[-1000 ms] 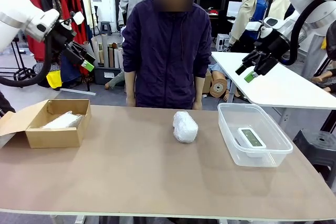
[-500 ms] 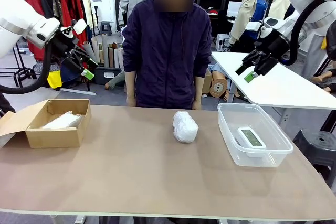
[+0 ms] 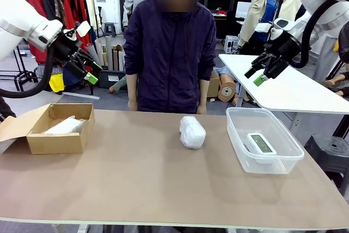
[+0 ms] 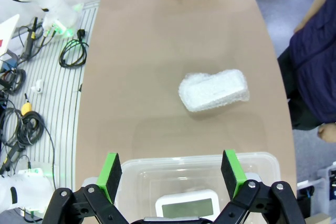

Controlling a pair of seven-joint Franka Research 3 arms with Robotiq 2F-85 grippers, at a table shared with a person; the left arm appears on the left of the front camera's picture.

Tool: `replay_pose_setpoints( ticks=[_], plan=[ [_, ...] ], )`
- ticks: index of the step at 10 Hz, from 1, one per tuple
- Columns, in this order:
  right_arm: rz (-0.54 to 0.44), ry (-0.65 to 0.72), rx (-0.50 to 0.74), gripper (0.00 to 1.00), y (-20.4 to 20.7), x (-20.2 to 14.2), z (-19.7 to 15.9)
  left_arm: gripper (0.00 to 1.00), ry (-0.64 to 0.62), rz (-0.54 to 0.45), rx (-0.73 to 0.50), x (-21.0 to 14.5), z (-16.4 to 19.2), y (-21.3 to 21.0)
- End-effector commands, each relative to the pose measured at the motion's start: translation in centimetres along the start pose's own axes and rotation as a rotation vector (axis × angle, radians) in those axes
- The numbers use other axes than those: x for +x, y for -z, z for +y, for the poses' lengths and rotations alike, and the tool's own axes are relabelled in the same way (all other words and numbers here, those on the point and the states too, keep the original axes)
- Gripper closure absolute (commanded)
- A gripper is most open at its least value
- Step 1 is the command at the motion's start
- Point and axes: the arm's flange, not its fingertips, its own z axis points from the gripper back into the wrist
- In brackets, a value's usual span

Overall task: Separate and place wrapped and unwrapped clocks.
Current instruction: Pick up the Digital clock indicated by the person.

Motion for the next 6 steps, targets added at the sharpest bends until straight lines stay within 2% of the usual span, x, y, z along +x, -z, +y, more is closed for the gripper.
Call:
replay_pose_setpoints(
  ticks=[1, 6],
  plan=[
    [0.018, -0.005, 0.001, 0.00, -0.03, 0.08, 0.24, 0.00, -0.010, -0.007, 0.010, 0.14, 0.03, -0.15],
    [0.018, -0.005, 0.001, 0.00, -0.03, 0.08, 0.24, 0.00, -0.010, -0.007, 0.010, 0.14, 0.03, -0.15]
  ],
)
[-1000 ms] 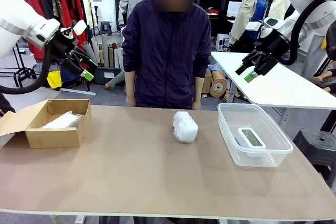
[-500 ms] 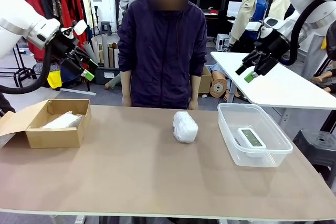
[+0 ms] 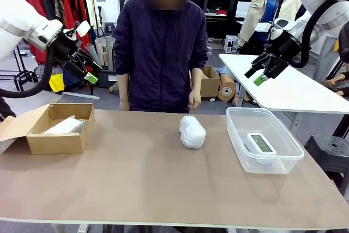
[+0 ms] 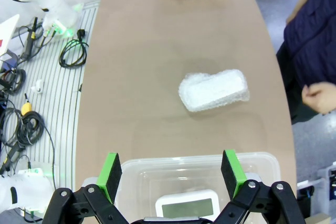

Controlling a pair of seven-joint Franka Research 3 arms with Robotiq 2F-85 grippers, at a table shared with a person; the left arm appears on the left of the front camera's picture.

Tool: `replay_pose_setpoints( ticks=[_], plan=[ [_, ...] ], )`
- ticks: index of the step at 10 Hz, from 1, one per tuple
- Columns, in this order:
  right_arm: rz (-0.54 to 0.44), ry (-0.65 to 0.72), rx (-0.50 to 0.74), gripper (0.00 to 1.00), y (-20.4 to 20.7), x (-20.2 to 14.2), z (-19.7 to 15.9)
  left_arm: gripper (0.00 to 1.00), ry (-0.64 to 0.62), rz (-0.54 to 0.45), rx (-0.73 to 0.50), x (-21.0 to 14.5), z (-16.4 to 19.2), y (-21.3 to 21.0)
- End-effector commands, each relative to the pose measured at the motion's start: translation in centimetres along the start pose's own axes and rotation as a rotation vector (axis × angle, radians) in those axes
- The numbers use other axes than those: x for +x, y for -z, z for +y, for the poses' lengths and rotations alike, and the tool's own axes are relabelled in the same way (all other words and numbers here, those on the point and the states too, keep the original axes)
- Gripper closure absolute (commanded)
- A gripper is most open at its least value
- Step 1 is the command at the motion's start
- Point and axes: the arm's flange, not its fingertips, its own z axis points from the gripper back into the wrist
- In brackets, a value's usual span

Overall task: Separate and place wrapped and unwrapped clocks.
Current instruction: Pick up the Digital clock indicated by the person.

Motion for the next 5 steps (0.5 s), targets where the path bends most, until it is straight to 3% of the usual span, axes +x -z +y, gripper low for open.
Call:
replay_pose_setpoints(
  ticks=[1, 5],
  plan=[
    [0.018, -0.005, 0.001, 0.00, -0.03, 0.08, 0.24, 0.00, -0.009, -0.007, 0.009, 0.15, 0.03, -0.14],
    [0.018, -0.005, 0.001, 0.00, -0.03, 0.08, 0.24, 0.00, -0.009, -0.007, 0.009, 0.15, 0.03, -0.14]
  ],
)
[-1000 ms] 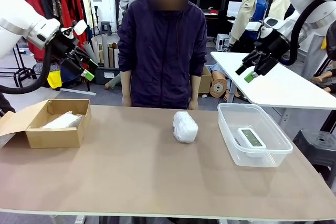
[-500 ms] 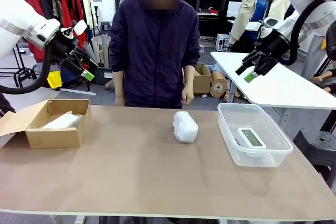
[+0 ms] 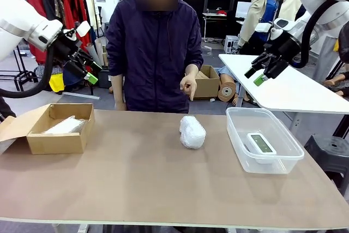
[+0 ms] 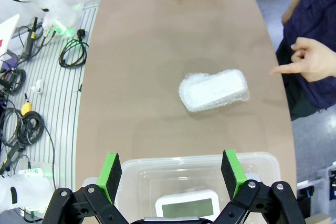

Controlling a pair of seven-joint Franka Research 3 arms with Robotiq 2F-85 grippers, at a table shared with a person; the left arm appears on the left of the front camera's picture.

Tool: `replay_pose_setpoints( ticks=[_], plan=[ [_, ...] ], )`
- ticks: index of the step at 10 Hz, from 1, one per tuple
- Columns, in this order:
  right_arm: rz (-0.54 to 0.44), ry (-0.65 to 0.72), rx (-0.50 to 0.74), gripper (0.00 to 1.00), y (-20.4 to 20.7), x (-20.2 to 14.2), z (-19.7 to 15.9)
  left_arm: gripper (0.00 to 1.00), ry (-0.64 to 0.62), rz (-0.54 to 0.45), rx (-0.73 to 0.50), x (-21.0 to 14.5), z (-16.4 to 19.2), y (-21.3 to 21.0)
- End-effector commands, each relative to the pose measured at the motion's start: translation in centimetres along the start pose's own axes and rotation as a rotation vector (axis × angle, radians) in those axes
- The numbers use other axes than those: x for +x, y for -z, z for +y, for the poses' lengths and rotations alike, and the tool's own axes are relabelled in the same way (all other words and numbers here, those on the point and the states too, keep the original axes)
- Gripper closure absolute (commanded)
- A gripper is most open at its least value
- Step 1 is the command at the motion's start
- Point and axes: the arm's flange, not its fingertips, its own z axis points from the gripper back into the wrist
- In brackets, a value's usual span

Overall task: Separate and place wrapped and unwrapped clocks.
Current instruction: Pick up the Digital clock indicated by the person.

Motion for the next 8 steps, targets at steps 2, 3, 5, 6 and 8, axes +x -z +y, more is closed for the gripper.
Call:
replay_pose_setpoints(
  ticks=[2, 3, 5, 6, 8],
  plan=[
    [0.018, -0.005, 0.001, 0.00, -0.03, 0.08, 0.24, 0.00, -0.009, -0.007, 0.009, 0.15, 0.03, -0.14],
    [0.018, -0.005, 0.001, 0.00, -0.03, 0.08, 0.24, 0.00, -0.009, -0.007, 0.009, 0.15, 0.03, -0.14],
    [0.018, -0.005, 0.001, 0.00, -0.03, 0.08, 0.24, 0.00, -0.009, -0.007, 0.009, 0.15, 0.03, -0.14],
    [0.018, -0.005, 0.001, 0.00, -0.03, 0.08, 0.24, 0.00, -0.009, -0.007, 0.009, 0.15, 0.03, -0.14],
    [0.018, -0.005, 0.001, 0.00, -0.03, 0.08, 0.24, 0.00, -0.009, -0.007, 0.009, 0.15, 0.03, -0.14]
  ],
)
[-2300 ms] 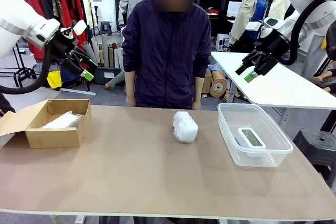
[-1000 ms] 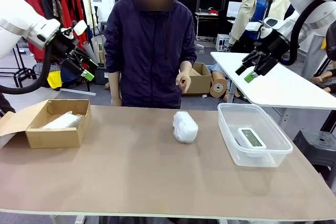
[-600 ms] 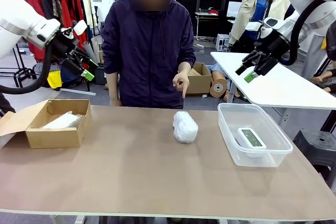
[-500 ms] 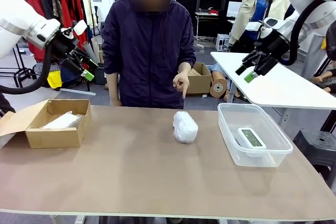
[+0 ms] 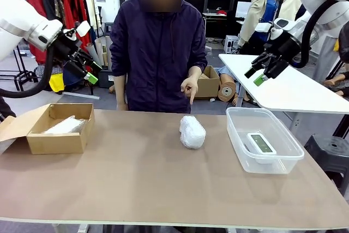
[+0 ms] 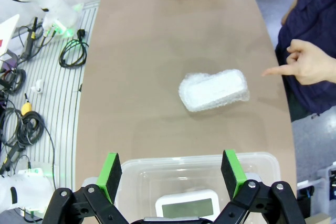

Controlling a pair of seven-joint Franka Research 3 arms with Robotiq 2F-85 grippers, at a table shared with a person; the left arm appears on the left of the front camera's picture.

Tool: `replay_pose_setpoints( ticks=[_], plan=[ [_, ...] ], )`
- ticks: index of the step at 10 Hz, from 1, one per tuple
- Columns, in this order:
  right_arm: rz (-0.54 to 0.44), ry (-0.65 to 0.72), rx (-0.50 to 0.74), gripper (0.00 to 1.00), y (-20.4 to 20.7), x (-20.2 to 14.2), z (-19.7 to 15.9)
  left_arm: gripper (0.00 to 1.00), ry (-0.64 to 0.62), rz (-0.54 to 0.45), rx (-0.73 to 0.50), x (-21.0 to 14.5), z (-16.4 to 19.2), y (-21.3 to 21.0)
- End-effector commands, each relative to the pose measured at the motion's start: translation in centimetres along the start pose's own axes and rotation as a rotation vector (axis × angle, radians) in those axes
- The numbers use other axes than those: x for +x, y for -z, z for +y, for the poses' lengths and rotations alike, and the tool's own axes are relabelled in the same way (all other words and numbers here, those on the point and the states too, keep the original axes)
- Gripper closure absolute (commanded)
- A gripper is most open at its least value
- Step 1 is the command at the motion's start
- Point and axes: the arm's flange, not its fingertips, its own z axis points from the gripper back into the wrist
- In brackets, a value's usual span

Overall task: Separate and place wrapped and unwrapped clocks.
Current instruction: Pick up the Digital clock indicated by the person.

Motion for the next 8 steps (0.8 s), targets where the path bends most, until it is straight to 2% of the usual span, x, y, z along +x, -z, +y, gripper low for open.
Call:
replay_pose_setpoints(
  ticks=[1, 8],
  plan=[
    [0.018, -0.005, 0.001, 0.00, -0.03, 0.08, 0.24, 0.00, -0.009, -0.007, 0.009, 0.15, 0.03, -0.14],
    [0.018, -0.005, 0.001, 0.00, -0.03, 0.08, 0.24, 0.00, -0.009, -0.007, 0.009, 0.15, 0.03, -0.14]
  ],
)
